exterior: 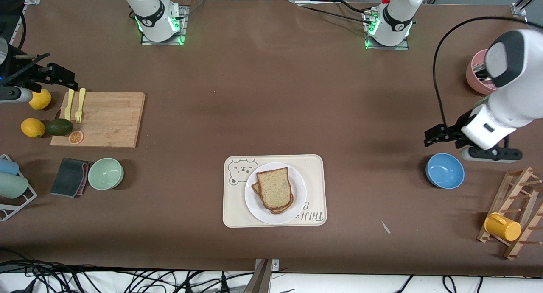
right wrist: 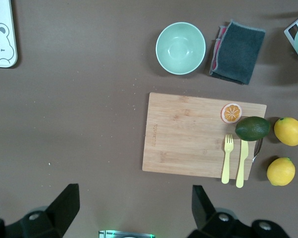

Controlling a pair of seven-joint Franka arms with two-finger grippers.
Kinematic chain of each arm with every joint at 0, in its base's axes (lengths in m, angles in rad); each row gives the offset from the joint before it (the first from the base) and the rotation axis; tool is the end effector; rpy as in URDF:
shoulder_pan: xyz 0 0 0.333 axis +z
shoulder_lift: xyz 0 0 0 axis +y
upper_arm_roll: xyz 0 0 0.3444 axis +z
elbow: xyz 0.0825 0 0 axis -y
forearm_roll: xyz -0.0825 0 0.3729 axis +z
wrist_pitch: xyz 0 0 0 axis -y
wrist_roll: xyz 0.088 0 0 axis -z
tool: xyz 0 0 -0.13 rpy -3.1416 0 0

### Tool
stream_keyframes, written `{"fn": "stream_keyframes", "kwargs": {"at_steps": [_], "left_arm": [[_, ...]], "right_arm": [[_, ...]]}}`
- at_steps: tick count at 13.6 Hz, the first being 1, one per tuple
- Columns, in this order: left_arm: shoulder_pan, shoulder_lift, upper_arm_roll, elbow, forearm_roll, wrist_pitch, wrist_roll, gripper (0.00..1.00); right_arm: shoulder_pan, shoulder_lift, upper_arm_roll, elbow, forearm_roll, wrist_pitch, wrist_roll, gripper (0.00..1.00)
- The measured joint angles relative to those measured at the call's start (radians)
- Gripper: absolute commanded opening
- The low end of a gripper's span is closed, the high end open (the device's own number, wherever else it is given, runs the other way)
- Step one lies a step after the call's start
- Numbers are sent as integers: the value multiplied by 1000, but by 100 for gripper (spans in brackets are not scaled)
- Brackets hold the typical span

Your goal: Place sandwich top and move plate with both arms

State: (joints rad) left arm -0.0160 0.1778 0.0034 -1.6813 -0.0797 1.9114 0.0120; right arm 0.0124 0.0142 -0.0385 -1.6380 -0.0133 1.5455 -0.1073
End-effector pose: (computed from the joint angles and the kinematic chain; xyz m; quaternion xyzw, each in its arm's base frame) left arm 0.6177 -0.0153 0.5055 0.9990 0.0000 0.0261 0.0376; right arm 0.5392 -0.0157 0.5895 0.9977 0.0407 -0.0537 0.0034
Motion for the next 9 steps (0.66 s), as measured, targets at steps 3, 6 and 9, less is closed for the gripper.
{"fn": "stream_keyframes", "kwargs": {"at_steps": [3,6,9], "left_arm": [[20,-78,1,12,25,-105,0,100],[21,-148,-7,18,39,-200,-5,100],[21,-167,-14,32,39,-238,-16,100]], "right_arm": [[0,0,0,0,0,0,0,100],[0,0,1,1,0,0,0,100],[0,0,2,1,0,0,1,100]]}}
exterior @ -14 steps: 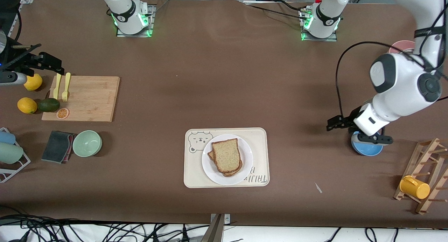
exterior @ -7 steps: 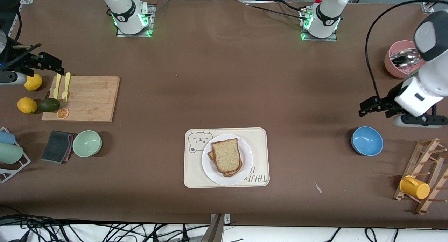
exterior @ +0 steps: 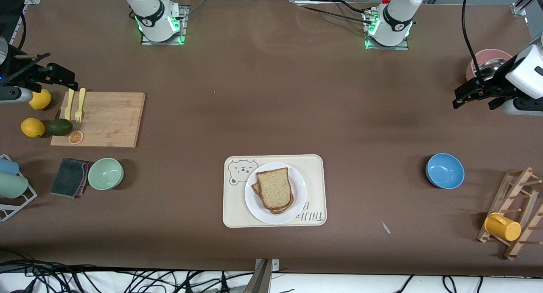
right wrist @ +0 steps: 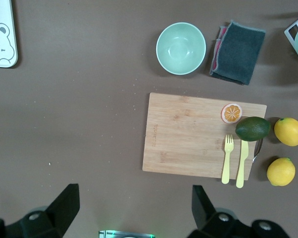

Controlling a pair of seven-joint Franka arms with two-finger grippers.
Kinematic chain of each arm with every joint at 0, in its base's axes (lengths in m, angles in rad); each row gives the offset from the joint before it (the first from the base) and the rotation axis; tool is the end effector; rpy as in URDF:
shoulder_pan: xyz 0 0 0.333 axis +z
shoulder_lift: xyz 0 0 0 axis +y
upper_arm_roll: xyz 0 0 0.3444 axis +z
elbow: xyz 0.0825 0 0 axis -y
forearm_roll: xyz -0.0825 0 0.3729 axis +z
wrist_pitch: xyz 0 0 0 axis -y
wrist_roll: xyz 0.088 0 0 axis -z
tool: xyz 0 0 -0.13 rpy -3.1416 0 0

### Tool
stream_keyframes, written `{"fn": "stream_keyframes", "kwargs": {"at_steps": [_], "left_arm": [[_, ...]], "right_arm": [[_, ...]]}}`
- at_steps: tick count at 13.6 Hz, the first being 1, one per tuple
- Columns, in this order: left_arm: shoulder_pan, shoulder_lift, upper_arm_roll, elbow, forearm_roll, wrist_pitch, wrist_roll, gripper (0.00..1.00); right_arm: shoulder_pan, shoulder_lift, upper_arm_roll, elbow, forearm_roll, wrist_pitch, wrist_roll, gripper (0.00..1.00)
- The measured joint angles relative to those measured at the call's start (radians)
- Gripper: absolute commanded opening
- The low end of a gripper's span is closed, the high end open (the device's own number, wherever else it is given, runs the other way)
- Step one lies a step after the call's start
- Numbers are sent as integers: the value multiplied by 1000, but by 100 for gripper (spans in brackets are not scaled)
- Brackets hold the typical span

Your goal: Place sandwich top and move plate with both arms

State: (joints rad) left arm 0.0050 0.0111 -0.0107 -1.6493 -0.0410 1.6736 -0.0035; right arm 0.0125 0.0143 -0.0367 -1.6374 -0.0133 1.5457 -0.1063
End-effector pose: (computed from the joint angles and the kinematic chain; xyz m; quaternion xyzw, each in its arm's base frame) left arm 0.5548 -0.0081 0.5965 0.9998 0.0009 0.0065 0.0205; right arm 0.5393 -0.0147 0.5897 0.9977 0.0412 -0.0533 0.0034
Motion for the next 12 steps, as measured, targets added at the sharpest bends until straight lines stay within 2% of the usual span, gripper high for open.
{"fn": "stream_keyframes", "kwargs": {"at_steps": [12], "left_arm": [[2,-9,1,5,4,-42,-9,100]], "right_arm": [[0,0,0,2,31,16,60,100]]}}
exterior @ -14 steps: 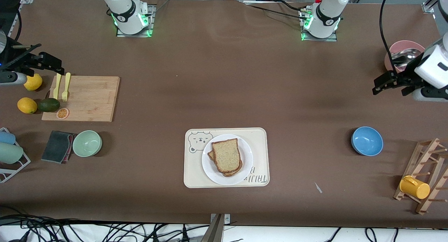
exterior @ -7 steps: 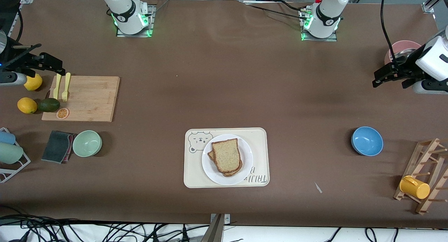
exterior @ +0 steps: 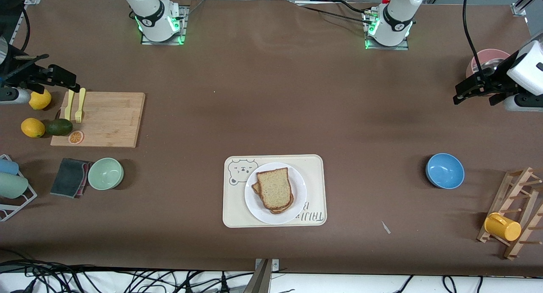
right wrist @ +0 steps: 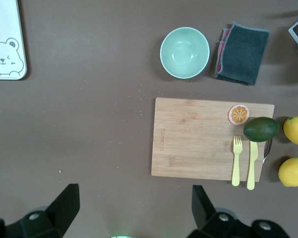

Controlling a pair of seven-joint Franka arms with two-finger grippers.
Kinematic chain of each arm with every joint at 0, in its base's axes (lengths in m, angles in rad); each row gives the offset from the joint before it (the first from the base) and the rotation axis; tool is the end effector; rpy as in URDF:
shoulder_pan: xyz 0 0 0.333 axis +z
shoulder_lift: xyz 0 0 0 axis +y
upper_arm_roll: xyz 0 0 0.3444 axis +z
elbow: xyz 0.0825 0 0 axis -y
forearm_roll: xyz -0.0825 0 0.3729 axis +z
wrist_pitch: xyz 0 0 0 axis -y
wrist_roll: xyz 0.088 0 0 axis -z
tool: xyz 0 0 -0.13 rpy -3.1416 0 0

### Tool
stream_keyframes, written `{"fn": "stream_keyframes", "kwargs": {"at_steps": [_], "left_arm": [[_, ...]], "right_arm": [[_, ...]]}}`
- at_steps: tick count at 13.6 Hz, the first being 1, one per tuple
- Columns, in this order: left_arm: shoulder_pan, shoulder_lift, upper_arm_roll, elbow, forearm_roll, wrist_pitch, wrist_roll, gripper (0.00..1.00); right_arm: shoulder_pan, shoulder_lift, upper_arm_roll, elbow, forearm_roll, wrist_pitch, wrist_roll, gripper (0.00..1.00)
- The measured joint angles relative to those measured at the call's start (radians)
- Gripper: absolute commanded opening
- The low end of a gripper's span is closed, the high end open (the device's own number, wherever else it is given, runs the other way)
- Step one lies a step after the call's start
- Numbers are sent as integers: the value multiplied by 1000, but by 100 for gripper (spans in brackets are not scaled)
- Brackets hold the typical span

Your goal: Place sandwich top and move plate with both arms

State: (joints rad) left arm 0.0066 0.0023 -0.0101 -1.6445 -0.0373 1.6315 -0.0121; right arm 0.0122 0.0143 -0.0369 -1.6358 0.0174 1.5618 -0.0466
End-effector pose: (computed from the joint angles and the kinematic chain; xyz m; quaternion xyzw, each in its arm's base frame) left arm 0.5474 -0.0065 0.5999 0.9998 0.0056 -0.0078 0.0186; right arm 0.5418 -0.0110 0.5917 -0.9989 -0.0106 0.0438 0.0100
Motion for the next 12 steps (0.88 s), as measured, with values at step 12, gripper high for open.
{"fn": "stream_keyframes", "kwargs": {"at_steps": [12], "left_arm": [[0,-16,3,0,35,-36,-1,100]], "right_arm": [[-1,0,0,2,-39,18,12,100]]}}
